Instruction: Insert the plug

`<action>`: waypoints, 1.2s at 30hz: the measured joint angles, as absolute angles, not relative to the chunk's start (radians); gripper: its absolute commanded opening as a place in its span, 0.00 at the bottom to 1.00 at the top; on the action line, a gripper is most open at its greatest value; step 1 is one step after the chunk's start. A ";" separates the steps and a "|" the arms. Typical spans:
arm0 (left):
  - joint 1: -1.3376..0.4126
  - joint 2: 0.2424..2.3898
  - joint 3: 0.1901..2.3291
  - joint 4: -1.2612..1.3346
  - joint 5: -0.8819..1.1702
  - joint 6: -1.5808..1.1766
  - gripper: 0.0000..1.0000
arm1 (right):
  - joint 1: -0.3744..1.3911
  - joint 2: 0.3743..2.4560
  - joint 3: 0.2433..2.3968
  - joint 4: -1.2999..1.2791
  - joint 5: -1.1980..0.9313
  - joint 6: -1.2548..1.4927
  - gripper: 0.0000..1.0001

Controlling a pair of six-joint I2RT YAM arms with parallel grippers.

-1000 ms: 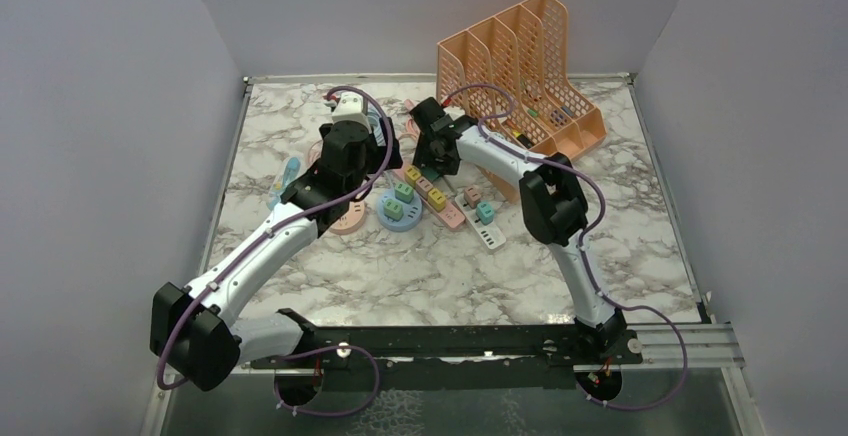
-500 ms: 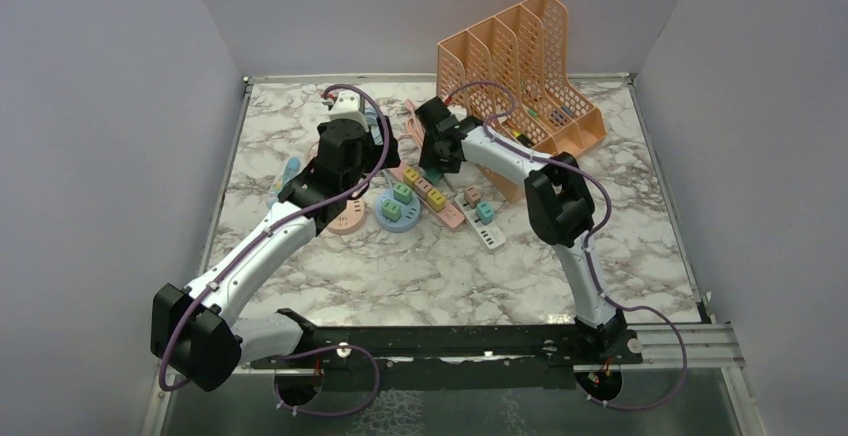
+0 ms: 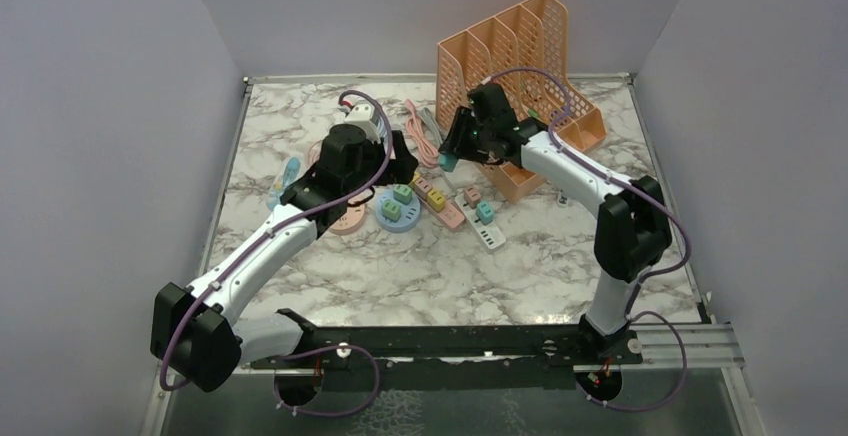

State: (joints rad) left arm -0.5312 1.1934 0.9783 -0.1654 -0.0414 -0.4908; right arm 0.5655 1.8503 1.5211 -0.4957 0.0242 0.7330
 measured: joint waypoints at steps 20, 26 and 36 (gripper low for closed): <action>-0.632 1.137 0.664 0.156 0.137 -0.673 0.67 | 0.575 1.620 1.225 -0.396 -0.389 1.271 0.38; -0.658 1.142 0.664 0.212 0.114 -0.692 0.56 | 0.575 1.573 1.196 -0.381 -0.407 1.297 0.39; -0.698 1.182 0.673 0.234 0.089 -0.699 0.00 | 0.566 1.568 1.154 -0.359 -0.414 1.259 0.63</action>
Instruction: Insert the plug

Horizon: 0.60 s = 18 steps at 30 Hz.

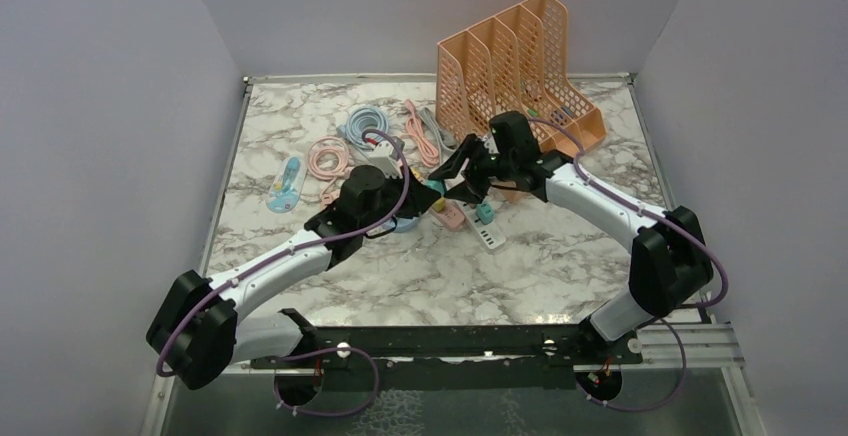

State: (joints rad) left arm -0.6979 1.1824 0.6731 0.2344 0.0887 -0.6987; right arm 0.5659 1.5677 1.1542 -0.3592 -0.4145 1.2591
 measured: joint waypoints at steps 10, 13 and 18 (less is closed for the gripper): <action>-0.697 1.163 0.698 0.163 0.086 -0.722 0.00 | 0.571 1.422 1.034 -0.256 -0.433 0.976 0.74; -0.697 1.128 0.726 0.115 0.091 -0.762 0.00 | 0.571 1.303 0.930 -0.156 -0.441 0.872 0.74; -0.696 1.057 0.767 0.093 0.117 -0.895 0.00 | 0.571 1.111 0.753 0.047 -0.463 0.862 0.73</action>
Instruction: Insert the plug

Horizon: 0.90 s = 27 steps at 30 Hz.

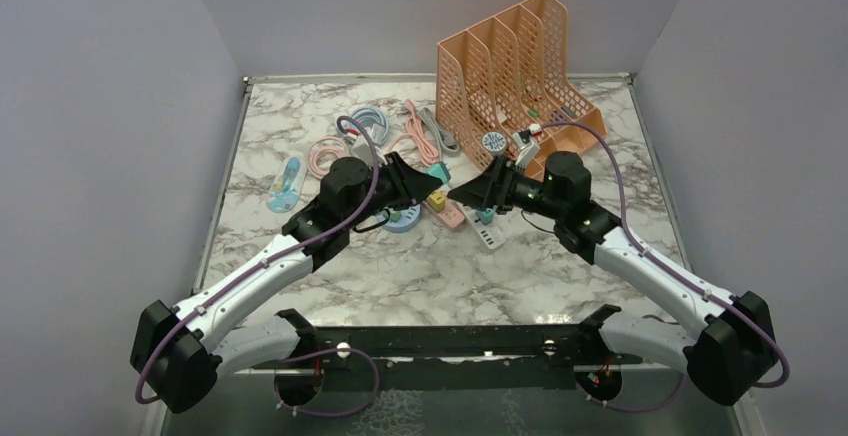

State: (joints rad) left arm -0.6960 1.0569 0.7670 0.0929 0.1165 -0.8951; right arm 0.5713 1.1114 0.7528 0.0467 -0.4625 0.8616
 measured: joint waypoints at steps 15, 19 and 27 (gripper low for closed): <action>-0.696 1.052 0.918 0.137 0.222 -1.137 0.00 | 0.571 1.067 0.740 0.397 -0.458 1.162 0.57; -0.695 1.048 0.915 0.170 0.240 -1.158 0.00 | 0.571 1.081 0.739 0.488 -0.458 1.214 0.42; -0.686 1.020 0.906 0.213 0.239 -1.161 0.04 | 0.571 1.100 0.740 0.555 -0.458 1.266 0.32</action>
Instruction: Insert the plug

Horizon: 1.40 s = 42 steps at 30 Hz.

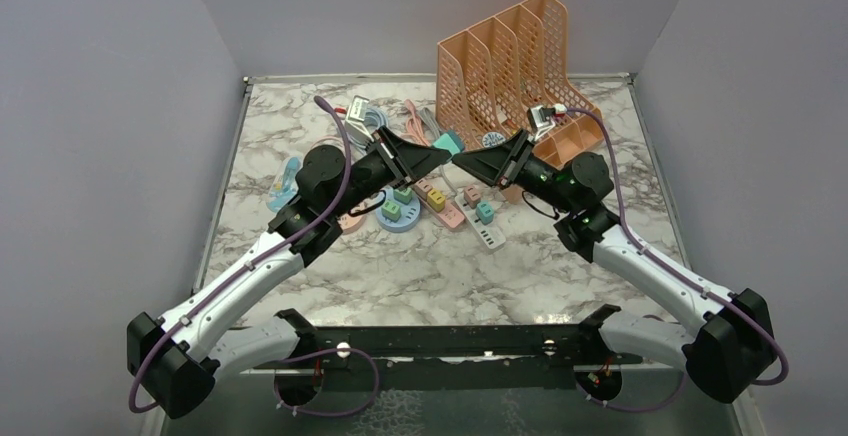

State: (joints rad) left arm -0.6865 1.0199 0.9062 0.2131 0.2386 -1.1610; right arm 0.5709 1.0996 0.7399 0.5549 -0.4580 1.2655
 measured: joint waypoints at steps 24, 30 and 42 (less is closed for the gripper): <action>-0.685 0.975 0.888 0.154 0.252 -1.073 0.73 | 0.573 1.132 0.804 0.542 -0.515 1.077 0.15; -0.657 0.969 0.891 0.067 0.280 -0.996 0.53 | 0.573 1.098 0.825 0.382 -0.579 0.920 0.16; -0.643 1.031 0.830 -0.298 0.044 -0.794 0.66 | 0.575 1.208 0.873 -0.073 -0.505 0.649 0.33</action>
